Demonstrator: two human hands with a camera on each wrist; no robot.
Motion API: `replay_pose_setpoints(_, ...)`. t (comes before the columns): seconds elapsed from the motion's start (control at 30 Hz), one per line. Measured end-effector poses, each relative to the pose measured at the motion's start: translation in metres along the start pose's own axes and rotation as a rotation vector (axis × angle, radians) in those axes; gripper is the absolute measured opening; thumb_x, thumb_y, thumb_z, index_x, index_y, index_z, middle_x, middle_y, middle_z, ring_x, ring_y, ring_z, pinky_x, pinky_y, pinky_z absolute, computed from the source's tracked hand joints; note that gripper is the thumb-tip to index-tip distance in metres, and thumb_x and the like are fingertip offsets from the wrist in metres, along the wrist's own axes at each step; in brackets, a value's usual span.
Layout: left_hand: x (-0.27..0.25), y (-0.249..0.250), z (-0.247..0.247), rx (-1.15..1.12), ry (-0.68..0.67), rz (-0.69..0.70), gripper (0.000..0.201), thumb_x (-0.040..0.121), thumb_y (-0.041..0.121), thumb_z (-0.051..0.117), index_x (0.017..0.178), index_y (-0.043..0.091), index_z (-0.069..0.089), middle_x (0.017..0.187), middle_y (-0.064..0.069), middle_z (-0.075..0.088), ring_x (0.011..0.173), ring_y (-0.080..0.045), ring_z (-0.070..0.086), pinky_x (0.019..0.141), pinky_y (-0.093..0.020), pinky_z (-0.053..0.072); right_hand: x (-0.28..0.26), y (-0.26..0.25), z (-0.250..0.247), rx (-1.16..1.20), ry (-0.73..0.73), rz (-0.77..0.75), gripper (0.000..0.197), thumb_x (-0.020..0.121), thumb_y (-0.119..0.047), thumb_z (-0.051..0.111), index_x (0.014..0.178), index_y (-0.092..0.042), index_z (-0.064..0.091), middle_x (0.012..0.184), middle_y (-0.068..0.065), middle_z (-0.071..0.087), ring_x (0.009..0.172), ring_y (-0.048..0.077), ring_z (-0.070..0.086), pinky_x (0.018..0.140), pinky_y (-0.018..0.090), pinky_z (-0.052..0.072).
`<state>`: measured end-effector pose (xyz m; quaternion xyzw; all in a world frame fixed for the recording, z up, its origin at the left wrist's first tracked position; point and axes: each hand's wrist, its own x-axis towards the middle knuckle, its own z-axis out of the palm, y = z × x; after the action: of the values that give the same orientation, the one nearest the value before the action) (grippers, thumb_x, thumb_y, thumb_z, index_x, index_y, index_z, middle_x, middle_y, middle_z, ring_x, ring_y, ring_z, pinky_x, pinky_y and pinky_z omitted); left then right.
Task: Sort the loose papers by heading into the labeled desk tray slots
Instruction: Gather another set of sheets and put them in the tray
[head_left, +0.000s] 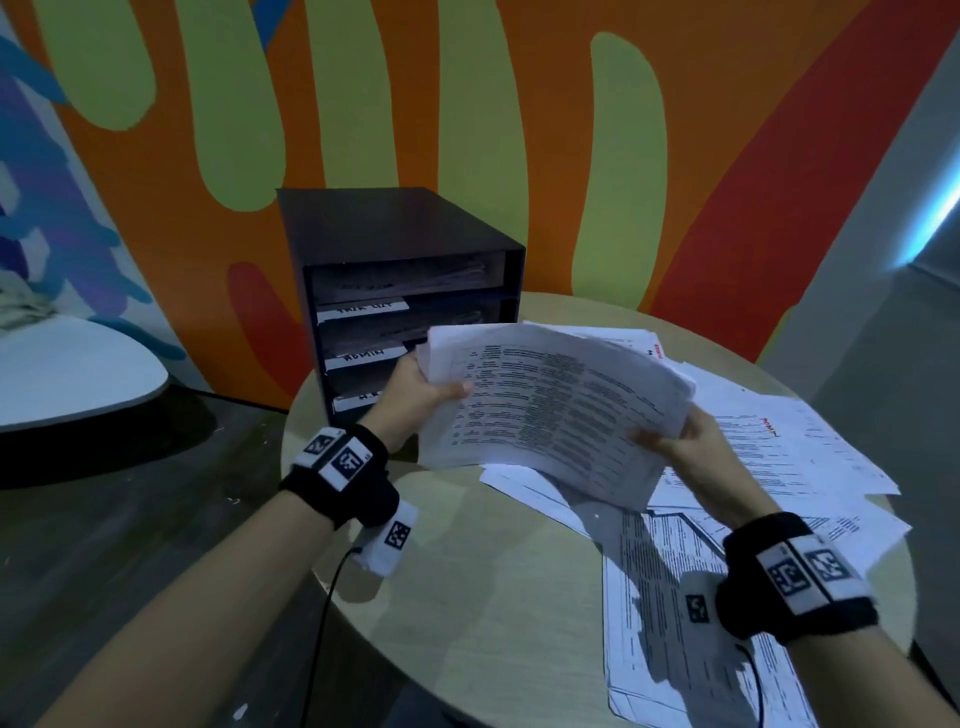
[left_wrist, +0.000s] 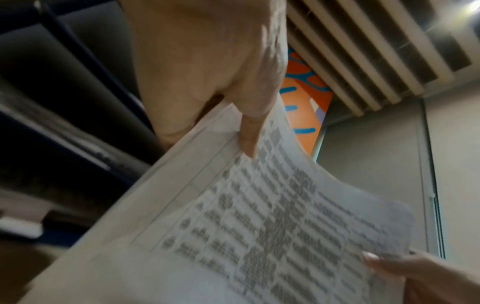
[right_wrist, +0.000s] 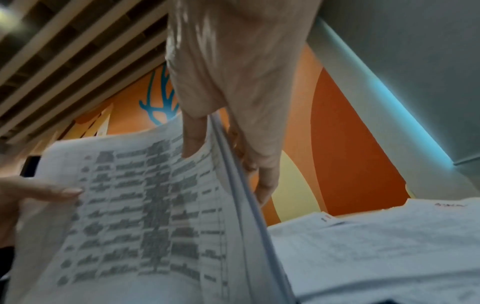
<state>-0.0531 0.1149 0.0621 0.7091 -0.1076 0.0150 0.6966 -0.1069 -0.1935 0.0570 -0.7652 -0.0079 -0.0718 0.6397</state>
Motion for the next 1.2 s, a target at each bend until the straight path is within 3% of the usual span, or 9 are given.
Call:
replay_pose_setpoints(0.17, 0.000, -0.013, -0.001, 0.096, 0.062, -0.061, 0.045, 0.081, 0.004, 0.074, 0.122, 0.008, 0.055, 0.110, 0.001, 0.066, 0.103, -0.015, 0.064, 0.097, -0.045, 0.052, 0.002, 0.009, 0.011, -0.138, 0.059, 0.070, 0.010, 0.086, 0.000, 0.065, 0.095, -0.003, 0.069, 0.095, 0.015, 0.073, 0.090, 0.034, 0.068, 0.082, 0.050, 0.056)
replay_pose_setpoints(0.3, 0.002, 0.023, -0.028, 0.448, 0.345, 0.309, 0.045, 0.086, 0.014, 0.071, 0.124, 0.014, 0.047, 0.106, -0.001, 0.056, 0.098, -0.014, 0.056, 0.082, -0.023, 0.047, 0.004, 0.006, -0.004, -0.138, 0.104, 0.122, 0.010, 0.086, 0.006, 0.062, 0.085, -0.003, 0.067, 0.089, 0.018, 0.067, 0.080, 0.029, 0.058, 0.073, 0.038, 0.044)
replay_pose_setpoints(0.43, 0.006, 0.059, -0.069, 0.935, 0.513, 0.655, 0.039, 0.088, 0.015, 0.060, 0.126, 0.011, 0.052, 0.122, -0.011, 0.053, 0.116, -0.027, 0.048, 0.097, -0.035, 0.034, -0.004, 0.016, -0.013, -0.063, 0.030, 0.333, 0.023, 0.087, 0.010, 0.059, 0.110, 0.010, 0.060, 0.100, 0.022, 0.064, 0.089, 0.033, 0.058, 0.079, 0.042, 0.046)
replay_pose_setpoints(0.57, 0.017, 0.065, -0.092, 1.197, 0.518, 0.471, 0.052, 0.095, 0.024, 0.053, 0.145, 0.015, 0.038, 0.145, -0.009, 0.042, 0.140, -0.026, 0.030, 0.114, -0.043, 0.016, -0.011, 0.024, 0.001, 0.053, -0.127, 0.540, 0.029, 0.086, 0.014, 0.056, 0.114, 0.008, 0.060, 0.104, 0.020, 0.071, 0.094, 0.034, 0.068, 0.077, 0.037, 0.058)
replay_pose_setpoints(0.7, 0.021, 0.055, -0.095, 1.232, 0.465, 0.412, 0.047, 0.094, 0.026, 0.057, 0.138, 0.013, 0.047, 0.141, -0.009, 0.048, 0.135, -0.028, 0.035, 0.114, -0.048, 0.022, -0.001, 0.030, 0.027, 0.044, -0.166, 0.668, 0.033, 0.087, 0.013, 0.057, 0.120, 0.012, 0.055, 0.116, 0.026, 0.065, 0.110, 0.039, 0.062, 0.098, 0.046, 0.048)
replay_pose_setpoints(0.8, 0.021, 0.051, -0.093, 1.190, 0.501, 0.443, 0.046, 0.092, 0.021, 0.058, 0.136, 0.013, 0.049, 0.139, -0.007, 0.049, 0.133, -0.026, 0.037, 0.112, -0.045, 0.025, 0.010, 0.034, 0.048, 0.060, -0.135, 0.712, 0.022, 0.092, 0.011, 0.051, 0.113, 0.007, 0.057, 0.113, 0.021, 0.064, 0.110, 0.036, 0.060, 0.089, 0.039, 0.052)
replay_pose_setpoints(0.93, 0.022, 0.046, -0.091, 1.162, 0.523, 0.448, 0.049, 0.089, 0.016, 0.058, 0.136, 0.013, 0.048, 0.139, -0.006, 0.048, 0.134, -0.025, 0.036, 0.110, -0.044, 0.028, 0.035, 0.055, 0.076, 0.081, -0.081, 0.762, 0.036, 0.091, 0.004, 0.056, 0.128, 0.005, 0.051, 0.119, 0.023, 0.063, 0.108, 0.044, 0.060, 0.102, 0.062, 0.040)
replay_pose_setpoints(1.03, 0.025, 0.042, -0.090, 1.146, 0.546, 0.463, 0.049, 0.088, 0.015, 0.058, 0.135, 0.013, 0.048, 0.139, -0.004, 0.048, 0.134, -0.024, 0.036, 0.108, -0.044, 0.031, 0.043, 0.062, 0.102, 0.258, -0.005, 0.788, 0.026, 0.093, 0.009, 0.049, 0.118, 0.003, 0.053, 0.114, 0.024, 0.062, 0.111, 0.041, 0.058, 0.102, 0.054, 0.043)
replay_pose_setpoints(1.2, 0.028, 0.035, -0.086, 1.113, 0.602, 0.508, 0.048, 0.085, 0.011, 0.056, 0.133, 0.013, 0.050, 0.136, -0.004, 0.050, 0.132, -0.024, 0.037, 0.105, -0.042, 0.034, 0.059, 0.076, 0.150, 0.283, 0.043, 0.783, 0.046, 0.089, 0.007, 0.057, 0.133, 0.009, 0.044, 0.134, 0.022, 0.053, 0.121, 0.039, 0.053, 0.104, 0.047, 0.044)
